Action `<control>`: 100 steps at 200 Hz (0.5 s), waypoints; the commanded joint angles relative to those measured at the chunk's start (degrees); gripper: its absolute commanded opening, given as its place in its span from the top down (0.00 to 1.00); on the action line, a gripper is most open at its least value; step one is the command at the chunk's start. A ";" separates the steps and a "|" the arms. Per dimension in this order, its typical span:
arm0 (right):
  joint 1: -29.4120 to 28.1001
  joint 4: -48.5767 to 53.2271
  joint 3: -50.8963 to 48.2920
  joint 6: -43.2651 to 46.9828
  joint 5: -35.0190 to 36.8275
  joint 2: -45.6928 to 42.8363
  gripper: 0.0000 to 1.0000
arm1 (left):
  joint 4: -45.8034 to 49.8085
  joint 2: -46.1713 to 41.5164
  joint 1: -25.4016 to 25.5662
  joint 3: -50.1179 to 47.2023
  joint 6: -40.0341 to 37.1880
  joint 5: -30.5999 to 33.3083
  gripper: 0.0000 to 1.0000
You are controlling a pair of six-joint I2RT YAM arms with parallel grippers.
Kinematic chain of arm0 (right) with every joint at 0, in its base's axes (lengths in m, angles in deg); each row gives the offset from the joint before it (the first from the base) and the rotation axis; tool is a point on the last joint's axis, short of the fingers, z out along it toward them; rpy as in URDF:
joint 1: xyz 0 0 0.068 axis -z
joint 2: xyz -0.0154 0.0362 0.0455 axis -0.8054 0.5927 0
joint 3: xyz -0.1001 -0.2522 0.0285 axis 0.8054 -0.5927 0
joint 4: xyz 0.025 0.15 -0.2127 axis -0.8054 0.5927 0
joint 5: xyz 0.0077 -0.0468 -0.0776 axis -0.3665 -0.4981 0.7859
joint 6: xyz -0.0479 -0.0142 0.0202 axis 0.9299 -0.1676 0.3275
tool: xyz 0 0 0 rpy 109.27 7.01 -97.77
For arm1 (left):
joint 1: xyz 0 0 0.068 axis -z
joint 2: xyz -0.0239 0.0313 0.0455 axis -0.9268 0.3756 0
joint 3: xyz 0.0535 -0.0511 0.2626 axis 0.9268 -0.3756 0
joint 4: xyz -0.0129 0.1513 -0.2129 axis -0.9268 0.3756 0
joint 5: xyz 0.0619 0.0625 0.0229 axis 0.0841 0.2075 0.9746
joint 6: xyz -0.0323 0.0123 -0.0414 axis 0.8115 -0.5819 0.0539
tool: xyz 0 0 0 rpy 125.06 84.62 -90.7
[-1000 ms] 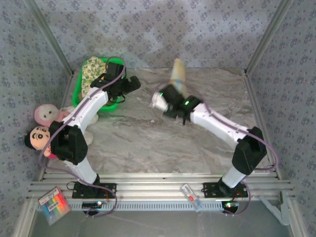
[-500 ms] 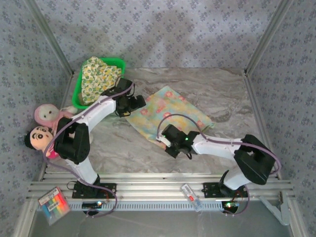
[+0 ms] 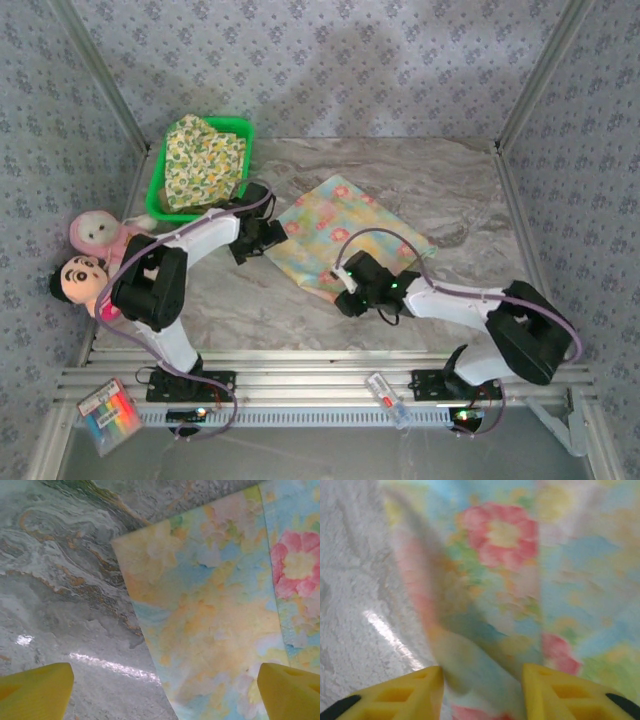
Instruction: Fold and stack the skirts
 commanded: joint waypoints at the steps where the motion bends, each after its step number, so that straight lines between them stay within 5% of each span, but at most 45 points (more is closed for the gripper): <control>1: 4.81 -2.06 -3.62 -13.90 -1.32 -7.11 0.43 | -0.23 -2.49 -1.07 0.58 0.00 1.18 0.01; 26: 12.70 1.10 -8.39 -34.67 -2.11 -13.66 0.37 | -1.25 -2.60 -2.70 -0.32 0.26 0.15 0.00; 42: 15.15 -3.76 -11.98 -38.77 -6.07 -17.56 0.26 | -2.64 -2.71 -3.71 -1.35 0.76 -1.15 0.00; 58: 14.69 -6.44 -12.59 -33.61 -9.30 -20.68 0.26 | -3.18 -2.63 -4.10 -1.79 0.98 -1.84 0.00; 100: 5.65 5.75 -3.85 -14.63 -5.92 -17.24 0.34 | -3.28 -2.58 -4.27 -2.39 0.83 -2.28 0.00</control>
